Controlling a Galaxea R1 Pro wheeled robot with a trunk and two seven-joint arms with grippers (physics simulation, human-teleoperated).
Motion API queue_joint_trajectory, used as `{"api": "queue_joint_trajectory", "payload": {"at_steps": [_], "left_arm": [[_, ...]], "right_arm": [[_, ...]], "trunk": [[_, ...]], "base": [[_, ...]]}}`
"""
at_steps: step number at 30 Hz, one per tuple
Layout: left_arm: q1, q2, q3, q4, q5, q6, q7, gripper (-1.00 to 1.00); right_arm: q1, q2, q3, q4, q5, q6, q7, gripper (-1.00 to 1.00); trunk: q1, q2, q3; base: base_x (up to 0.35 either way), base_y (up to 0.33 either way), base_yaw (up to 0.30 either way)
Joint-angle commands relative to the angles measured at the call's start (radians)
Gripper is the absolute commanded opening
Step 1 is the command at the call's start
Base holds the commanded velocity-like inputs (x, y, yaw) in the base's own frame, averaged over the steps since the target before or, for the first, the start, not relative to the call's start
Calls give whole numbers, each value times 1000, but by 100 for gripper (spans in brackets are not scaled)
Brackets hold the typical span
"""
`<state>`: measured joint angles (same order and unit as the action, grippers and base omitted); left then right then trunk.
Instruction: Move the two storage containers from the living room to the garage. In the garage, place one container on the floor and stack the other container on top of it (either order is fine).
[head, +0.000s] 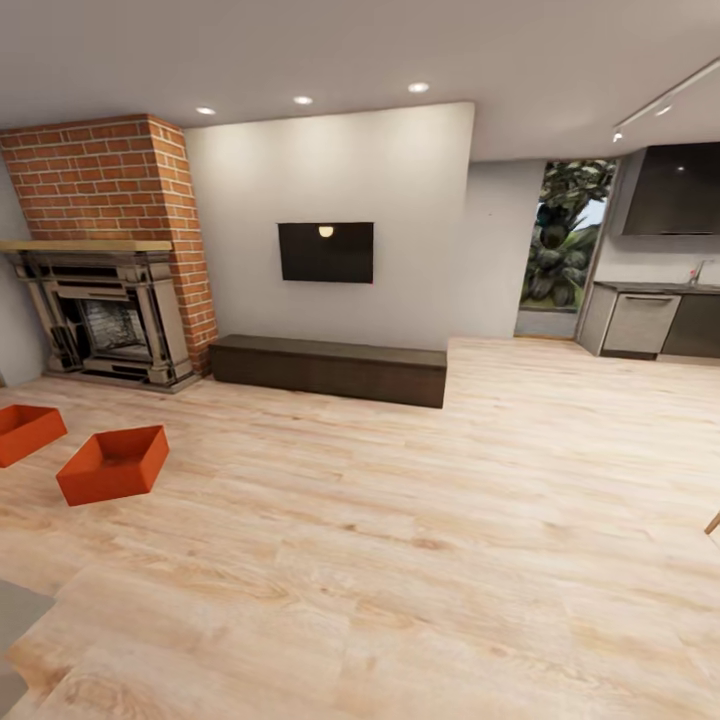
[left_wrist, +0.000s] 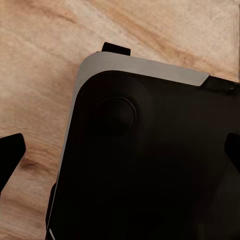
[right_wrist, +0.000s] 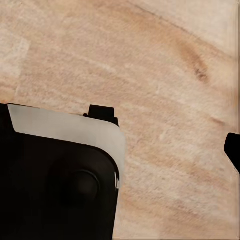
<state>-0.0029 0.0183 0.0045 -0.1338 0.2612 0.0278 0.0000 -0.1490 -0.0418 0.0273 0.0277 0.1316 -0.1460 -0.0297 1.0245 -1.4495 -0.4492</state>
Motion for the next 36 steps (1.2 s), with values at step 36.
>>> {"api": "queue_joint_trajectory", "payload": {"at_steps": [36], "left_arm": [[0,0,0,-1,7,4,0,100]], "right_arm": [[-1,4,8,3,-58,5,-9,100]], "trunk": [[1,0,-1]], "base": [[324,0,0]]}}
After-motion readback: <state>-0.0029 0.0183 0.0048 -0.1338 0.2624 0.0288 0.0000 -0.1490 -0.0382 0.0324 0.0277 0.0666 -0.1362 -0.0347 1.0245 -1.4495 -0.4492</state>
